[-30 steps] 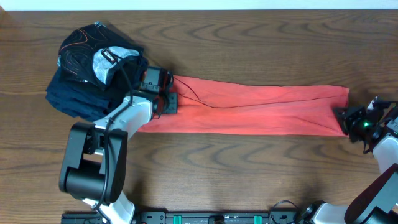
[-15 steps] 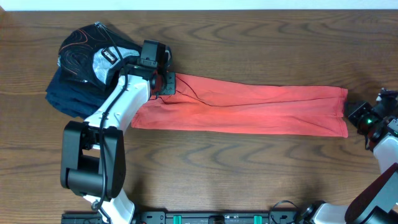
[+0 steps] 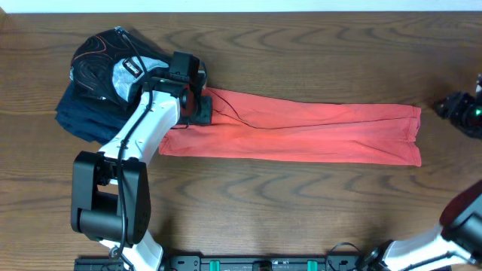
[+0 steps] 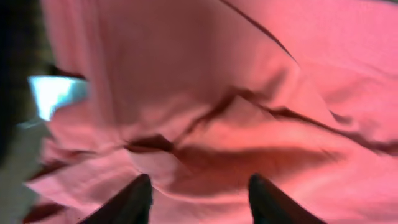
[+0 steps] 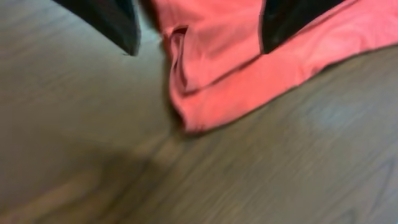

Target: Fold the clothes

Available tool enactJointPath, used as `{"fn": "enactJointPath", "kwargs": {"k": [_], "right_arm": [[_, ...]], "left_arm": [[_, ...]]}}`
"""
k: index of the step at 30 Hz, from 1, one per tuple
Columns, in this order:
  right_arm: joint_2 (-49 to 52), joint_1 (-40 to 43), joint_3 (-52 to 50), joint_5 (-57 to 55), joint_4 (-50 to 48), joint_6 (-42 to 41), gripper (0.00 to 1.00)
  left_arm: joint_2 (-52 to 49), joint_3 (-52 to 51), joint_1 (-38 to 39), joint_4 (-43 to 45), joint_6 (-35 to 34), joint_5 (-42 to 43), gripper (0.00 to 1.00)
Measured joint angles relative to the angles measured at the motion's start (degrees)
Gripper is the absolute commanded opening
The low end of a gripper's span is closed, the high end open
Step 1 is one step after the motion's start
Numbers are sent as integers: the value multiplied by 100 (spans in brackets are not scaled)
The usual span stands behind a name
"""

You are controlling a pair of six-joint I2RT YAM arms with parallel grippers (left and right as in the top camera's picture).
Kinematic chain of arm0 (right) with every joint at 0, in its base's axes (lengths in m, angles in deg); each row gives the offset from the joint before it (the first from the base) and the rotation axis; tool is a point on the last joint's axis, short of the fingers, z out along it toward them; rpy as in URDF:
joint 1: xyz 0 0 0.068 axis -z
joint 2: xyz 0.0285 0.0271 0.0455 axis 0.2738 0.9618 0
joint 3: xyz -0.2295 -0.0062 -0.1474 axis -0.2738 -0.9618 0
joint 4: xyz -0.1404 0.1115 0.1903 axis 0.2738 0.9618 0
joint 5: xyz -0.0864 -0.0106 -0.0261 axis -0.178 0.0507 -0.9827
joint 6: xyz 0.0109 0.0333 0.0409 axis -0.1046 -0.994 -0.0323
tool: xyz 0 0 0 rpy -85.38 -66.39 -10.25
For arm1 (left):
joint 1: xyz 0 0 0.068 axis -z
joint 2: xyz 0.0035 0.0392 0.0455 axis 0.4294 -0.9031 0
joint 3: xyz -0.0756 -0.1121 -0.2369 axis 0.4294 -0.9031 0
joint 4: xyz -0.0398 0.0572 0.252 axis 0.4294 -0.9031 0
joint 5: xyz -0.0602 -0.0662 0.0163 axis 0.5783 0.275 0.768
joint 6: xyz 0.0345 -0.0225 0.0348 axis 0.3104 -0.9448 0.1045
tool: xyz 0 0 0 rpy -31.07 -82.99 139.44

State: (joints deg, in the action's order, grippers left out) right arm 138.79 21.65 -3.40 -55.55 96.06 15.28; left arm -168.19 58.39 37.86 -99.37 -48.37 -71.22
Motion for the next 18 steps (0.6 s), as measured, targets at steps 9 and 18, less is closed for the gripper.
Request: {"fn": "enactJointPath", "kwargs": {"k": [9,18], "right_arm": [[1582,94,212,479,361,1130,69],[1899,151,367,1292,675,1679,59]], "left_arm": [[387,0,0,-435,7,573,66],[1010,0,0,-444,0,680,71]]}}
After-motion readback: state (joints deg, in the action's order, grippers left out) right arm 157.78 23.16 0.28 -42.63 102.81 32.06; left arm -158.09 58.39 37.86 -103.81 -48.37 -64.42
